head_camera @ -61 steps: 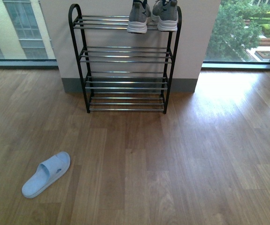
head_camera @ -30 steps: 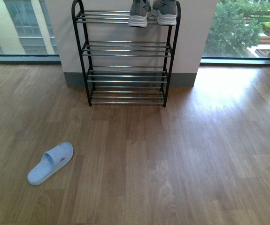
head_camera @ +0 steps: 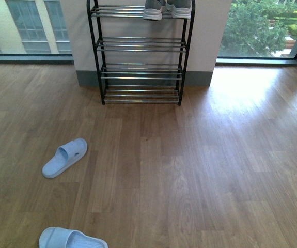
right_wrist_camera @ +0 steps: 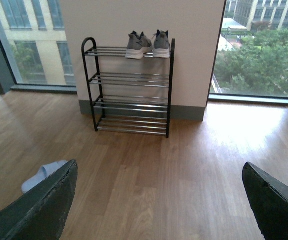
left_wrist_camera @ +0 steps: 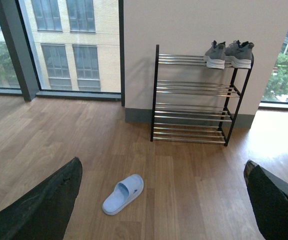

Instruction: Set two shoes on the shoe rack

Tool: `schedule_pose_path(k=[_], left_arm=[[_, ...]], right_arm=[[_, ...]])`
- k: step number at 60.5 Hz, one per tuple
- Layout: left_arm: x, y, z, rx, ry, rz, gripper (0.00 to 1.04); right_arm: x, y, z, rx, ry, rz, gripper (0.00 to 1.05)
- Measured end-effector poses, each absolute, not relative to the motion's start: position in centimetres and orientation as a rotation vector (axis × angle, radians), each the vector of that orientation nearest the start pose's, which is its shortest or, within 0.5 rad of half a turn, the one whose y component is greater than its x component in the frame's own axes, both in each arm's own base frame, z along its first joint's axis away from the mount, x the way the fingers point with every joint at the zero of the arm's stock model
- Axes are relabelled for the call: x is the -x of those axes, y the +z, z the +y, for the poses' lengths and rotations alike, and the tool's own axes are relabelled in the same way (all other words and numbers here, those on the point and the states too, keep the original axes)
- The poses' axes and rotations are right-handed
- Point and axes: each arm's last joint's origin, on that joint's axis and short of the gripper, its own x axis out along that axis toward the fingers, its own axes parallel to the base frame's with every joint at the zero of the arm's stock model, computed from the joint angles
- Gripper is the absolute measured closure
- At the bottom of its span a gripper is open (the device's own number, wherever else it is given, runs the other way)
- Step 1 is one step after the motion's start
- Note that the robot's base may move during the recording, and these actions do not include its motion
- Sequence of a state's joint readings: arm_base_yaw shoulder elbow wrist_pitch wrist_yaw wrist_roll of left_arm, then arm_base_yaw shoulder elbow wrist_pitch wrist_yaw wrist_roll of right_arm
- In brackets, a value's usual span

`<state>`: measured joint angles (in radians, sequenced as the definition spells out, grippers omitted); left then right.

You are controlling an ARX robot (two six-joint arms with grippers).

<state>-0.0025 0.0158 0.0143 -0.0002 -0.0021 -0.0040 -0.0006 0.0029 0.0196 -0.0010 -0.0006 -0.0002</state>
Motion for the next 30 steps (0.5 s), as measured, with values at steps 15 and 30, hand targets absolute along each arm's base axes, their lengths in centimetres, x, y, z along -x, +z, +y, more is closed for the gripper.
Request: schedule_pose_path(k=[15, 30], left_arm=[[-9.78, 16.71, -0.03, 0.004, -0.003, 0.002, 0.09], [-9.78, 16.71, -0.03, 0.004, -0.004, 0.002, 0.09]], right_arm=[[-9.67, 16.99, -0.01, 0.000, -0.003, -0.015, 0.09], [-9.67, 16.99, -0.01, 0.000, -0.003, -0.015, 0.09]])
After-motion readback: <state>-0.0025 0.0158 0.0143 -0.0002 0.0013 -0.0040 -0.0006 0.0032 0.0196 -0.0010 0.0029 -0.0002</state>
